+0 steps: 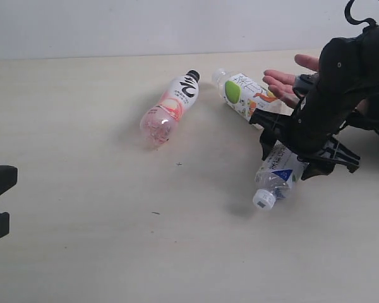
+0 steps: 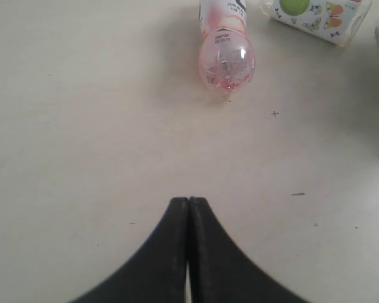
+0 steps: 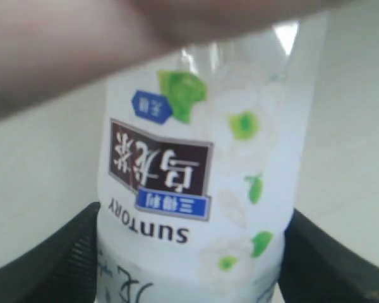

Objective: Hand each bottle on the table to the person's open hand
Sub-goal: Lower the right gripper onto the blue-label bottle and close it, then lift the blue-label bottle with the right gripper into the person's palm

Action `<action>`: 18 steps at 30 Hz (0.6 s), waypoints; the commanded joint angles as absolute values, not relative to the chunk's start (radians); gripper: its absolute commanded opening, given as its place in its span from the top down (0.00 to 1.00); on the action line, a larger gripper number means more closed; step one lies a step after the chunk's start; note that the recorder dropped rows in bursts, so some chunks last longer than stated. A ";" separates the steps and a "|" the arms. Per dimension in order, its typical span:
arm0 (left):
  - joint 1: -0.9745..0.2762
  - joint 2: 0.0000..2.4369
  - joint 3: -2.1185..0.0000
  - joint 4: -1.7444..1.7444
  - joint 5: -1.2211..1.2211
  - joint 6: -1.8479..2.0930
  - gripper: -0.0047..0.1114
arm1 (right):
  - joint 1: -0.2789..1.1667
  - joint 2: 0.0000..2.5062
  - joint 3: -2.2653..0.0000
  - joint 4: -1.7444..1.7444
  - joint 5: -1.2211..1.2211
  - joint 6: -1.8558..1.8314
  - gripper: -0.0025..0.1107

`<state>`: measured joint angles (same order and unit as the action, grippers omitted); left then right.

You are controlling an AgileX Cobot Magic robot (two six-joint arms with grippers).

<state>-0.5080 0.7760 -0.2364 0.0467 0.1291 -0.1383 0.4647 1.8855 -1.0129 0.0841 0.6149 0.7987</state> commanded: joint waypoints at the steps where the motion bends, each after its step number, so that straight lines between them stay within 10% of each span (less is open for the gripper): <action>1: -0.505 0.769 -0.233 0.046 0.125 -0.133 0.96 | 0.466 1.882 -1.015 0.101 0.734 0.760 0.98; 18: -0.505 0.769 -0.233 0.046 0.125 -0.133 0.96 | 0.593 1.596 -1.015 0.242 1.189 0.598 0.98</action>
<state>-0.5080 0.7760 -0.2364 0.0467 0.1291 -0.1383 0.5910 1.6450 -1.0136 0.2171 1.1183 0.6533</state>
